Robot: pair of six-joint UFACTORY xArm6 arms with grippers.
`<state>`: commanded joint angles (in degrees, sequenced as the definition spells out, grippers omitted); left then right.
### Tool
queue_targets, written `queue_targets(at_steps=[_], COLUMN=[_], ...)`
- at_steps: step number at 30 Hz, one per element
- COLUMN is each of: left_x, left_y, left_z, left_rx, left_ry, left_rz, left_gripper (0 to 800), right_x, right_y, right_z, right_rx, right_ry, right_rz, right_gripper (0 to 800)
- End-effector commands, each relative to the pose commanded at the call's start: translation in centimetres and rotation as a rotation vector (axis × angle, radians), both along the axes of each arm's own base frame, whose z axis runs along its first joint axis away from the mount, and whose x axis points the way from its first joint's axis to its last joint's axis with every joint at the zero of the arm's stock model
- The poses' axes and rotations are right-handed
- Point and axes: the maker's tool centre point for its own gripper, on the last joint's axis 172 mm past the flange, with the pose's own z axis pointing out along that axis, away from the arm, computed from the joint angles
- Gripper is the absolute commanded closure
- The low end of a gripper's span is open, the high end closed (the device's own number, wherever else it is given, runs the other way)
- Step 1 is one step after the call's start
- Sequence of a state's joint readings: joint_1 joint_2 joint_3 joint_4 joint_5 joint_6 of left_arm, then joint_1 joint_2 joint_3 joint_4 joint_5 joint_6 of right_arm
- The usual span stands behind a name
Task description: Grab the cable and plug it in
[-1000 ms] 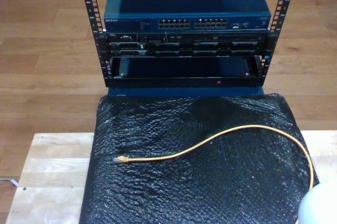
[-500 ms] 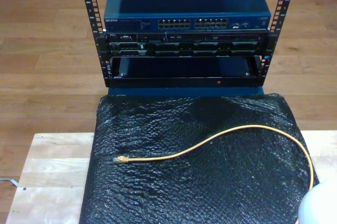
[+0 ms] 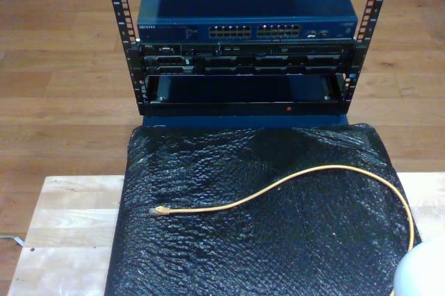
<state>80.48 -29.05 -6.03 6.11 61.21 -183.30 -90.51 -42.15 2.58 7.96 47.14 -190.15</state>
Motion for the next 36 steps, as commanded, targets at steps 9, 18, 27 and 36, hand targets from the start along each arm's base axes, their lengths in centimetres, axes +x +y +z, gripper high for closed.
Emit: queue_targets(at_steps=[9, 18, 27, 36], left_x=[0.0, 0.0, 0.0, -0.1], left_y=[0.1, 0.0, 0.7, 1.1], left_z=[0.0, 0.0, 0.7, 3.7], left_rx=[0.002, 0.000, 0.005, -0.049], left_ry=[0.000, -0.001, 0.003, 0.026], left_rz=[0.002, 0.000, -0.004, -0.007], left_gripper=[0, 0, 0, 0], right_x=[0.0, 0.0, 0.1, 0.5], right_y=[0.0, -0.1, -1.4, -1.4], right_z=[0.0, 0.1, 1.9, 4.7], right_rx=[0.000, -0.004, -0.036, 0.028], right_ry=[0.000, 0.002, 0.003, -0.005], right_rz=[0.000, -0.002, -0.033, -0.041], right_gripper=[1, 1, 2, 2])
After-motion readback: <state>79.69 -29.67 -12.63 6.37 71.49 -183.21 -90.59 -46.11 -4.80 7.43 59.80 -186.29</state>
